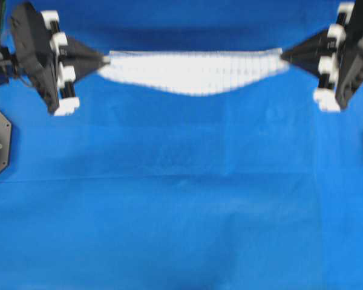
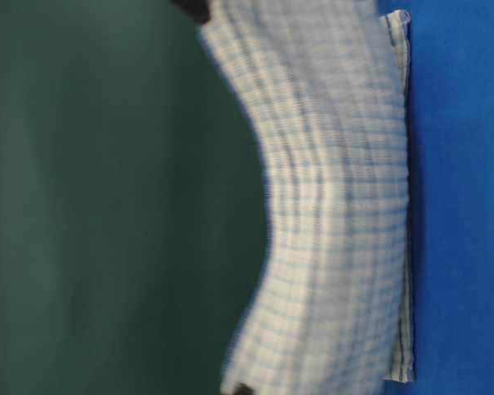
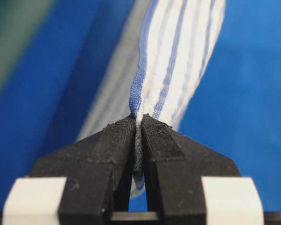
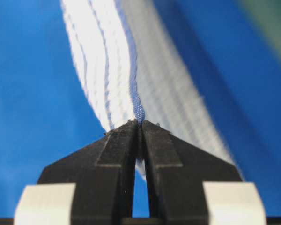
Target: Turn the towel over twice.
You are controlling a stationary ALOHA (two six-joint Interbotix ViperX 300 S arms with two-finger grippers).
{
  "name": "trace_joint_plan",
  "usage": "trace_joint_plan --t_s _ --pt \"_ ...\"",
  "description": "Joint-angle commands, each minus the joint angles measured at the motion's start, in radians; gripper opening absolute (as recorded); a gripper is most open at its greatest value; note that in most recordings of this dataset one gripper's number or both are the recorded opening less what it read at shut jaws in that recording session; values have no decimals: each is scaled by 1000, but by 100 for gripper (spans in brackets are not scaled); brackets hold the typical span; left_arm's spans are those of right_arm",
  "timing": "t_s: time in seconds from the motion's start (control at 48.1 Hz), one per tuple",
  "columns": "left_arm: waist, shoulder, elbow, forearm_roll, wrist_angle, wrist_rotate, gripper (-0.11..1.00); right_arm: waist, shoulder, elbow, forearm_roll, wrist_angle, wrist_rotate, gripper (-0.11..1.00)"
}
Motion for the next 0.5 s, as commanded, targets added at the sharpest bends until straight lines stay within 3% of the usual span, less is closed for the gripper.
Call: trace_joint_plan --t_s 0.0,0.208,0.478 --pt "-31 15 17 -3 -6 -9 1 46 11 18 3 -12 34 6" --pt "-147 77 51 -3 -8 -86 1 166 91 91 3 -54 172 6" --pt "-296 207 48 -3 -21 -210 1 321 225 94 3 -107 299 6"
